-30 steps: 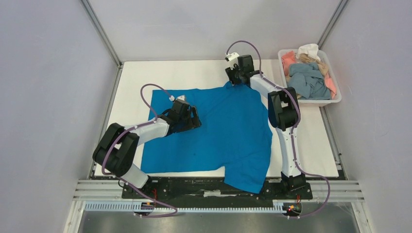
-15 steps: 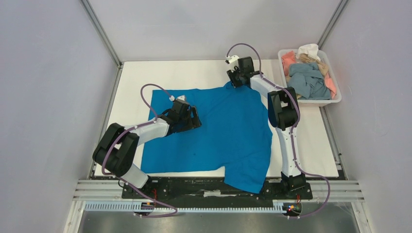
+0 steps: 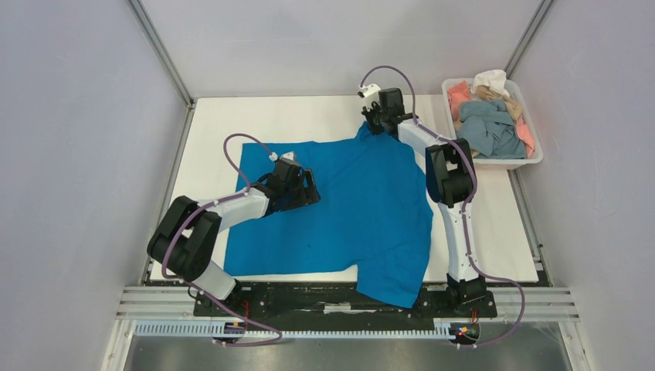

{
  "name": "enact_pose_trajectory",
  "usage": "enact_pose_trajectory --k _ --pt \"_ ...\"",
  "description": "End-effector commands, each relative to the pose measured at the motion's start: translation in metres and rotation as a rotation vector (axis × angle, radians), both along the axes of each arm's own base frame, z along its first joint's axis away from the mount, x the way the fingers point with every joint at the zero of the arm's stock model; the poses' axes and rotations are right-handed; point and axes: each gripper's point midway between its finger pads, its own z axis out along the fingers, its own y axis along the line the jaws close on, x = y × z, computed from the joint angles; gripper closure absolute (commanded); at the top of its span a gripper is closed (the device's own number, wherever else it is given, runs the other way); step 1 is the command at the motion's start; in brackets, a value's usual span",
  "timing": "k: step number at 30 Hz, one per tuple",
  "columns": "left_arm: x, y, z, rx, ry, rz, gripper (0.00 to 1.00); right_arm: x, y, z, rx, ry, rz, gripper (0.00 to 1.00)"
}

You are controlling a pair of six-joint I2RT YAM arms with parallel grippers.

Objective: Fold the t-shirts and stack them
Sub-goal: Flatten out the tshirt

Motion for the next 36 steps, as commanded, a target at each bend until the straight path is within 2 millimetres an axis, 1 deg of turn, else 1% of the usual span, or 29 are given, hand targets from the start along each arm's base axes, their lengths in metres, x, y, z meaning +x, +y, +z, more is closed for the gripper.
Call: enact_pose_trajectory --k 1,2,4,6,7,8,10,11,12,13,14,15,17,18,19,21,22,24,25,26,27,28,29,30,32,33,35,36 --pt "-0.004 0.001 0.000 0.019 0.017 -0.028 0.12 0.025 0.015 0.044 0.018 -0.185 0.089 1.00" --pt "-0.003 0.001 0.000 0.020 0.017 -0.027 0.12 0.025 0.019 0.044 0.017 -0.197 0.118 1.00" --pt "-0.003 0.002 -0.001 0.025 0.017 -0.028 0.12 0.025 0.026 0.037 0.016 -0.204 0.153 1.00" --pt "-0.003 0.002 -0.002 0.028 0.020 -0.028 0.12 0.023 0.035 0.026 0.025 -0.191 0.194 1.00" --pt "-0.003 0.002 -0.002 0.029 0.021 -0.029 0.12 0.027 0.038 0.027 0.032 -0.217 0.201 0.99" --pt "-0.003 0.003 -0.002 0.032 0.021 -0.028 0.12 0.029 0.040 0.022 0.029 -0.224 0.198 0.99" --pt "-0.003 0.003 -0.001 0.034 0.018 -0.029 0.12 0.038 0.041 0.018 0.009 -0.249 0.173 0.96" --pt "-0.003 0.003 0.000 0.032 0.014 -0.029 0.12 0.044 0.040 0.019 0.009 -0.274 0.149 0.90" --pt "-0.003 0.004 0.001 0.032 0.009 -0.030 0.12 0.049 0.036 0.021 0.012 -0.293 0.103 0.78" --pt "-0.003 0.005 0.002 0.035 0.004 -0.029 0.12 0.055 0.035 0.026 0.023 -0.316 0.067 0.70" --pt "-0.003 0.006 0.004 0.038 0.002 -0.025 0.12 0.059 0.034 0.032 0.039 -0.330 0.036 0.67" --pt "-0.003 0.007 0.007 0.041 -0.006 -0.024 0.12 0.061 0.033 0.042 0.059 -0.340 0.015 0.57" --pt "0.000 0.007 0.015 0.040 -0.024 -0.018 0.12 0.059 0.035 0.064 0.110 -0.349 -0.012 0.33" --pt "0.001 0.007 0.019 0.037 -0.035 -0.018 0.12 0.055 0.035 0.080 0.131 -0.357 -0.025 0.07" --pt "0.003 0.007 0.023 0.037 -0.048 -0.016 0.12 0.050 0.034 0.091 0.151 -0.353 -0.047 0.02" --pt "0.006 0.008 0.034 0.036 -0.070 -0.010 0.12 0.035 0.025 0.116 0.195 -0.341 -0.115 0.02" --pt "0.008 0.008 0.039 0.037 -0.082 -0.011 0.12 0.026 0.019 0.122 0.216 -0.330 -0.150 0.02" --pt "0.011 0.010 0.053 0.040 -0.113 -0.002 0.12 0.003 0.011 0.131 0.242 -0.296 -0.189 0.02" --pt "0.012 0.011 0.060 0.040 -0.128 0.003 0.12 -0.012 0.001 0.131 0.233 -0.275 -0.221 0.02" --pt "0.012 0.013 0.065 0.039 -0.136 0.011 0.12 -0.030 -0.006 0.116 0.233 -0.226 -0.255 0.02" --pt "0.011 0.016 0.071 0.041 -0.146 0.022 0.12 -0.048 -0.013 0.113 0.255 -0.195 -0.291 0.02" --pt "0.010 0.020 0.074 0.048 -0.153 0.039 0.12 -0.072 -0.020 0.092 0.258 -0.132 -0.316 0.02" --pt "0.008 0.026 0.075 0.057 -0.157 0.056 0.12 -0.093 -0.021 0.084 0.288 -0.089 -0.324 0.02" --pt "0.004 0.034 0.075 0.078 -0.150 0.080 0.12 -0.117 -0.023 0.070 0.299 -0.035 -0.325 0.02" --pt "-0.003 0.054 0.071 0.121 -0.128 0.141 0.12 -0.160 -0.022 0.044 0.328 0.061 -0.297 0.02" --pt "-0.006 0.065 0.067 0.127 -0.116 0.174 0.12 -0.178 -0.023 0.034 0.334 0.084 -0.283 0.02" --pt "-0.010 0.077 0.060 0.111 -0.097 0.210 0.12 -0.198 -0.030 0.018 0.313 0.092 -0.279 0.02" --pt "-0.013 0.082 0.054 0.102 -0.081 0.220 0.12 -0.203 -0.038 0.009 0.284 0.102 -0.312 0.02"
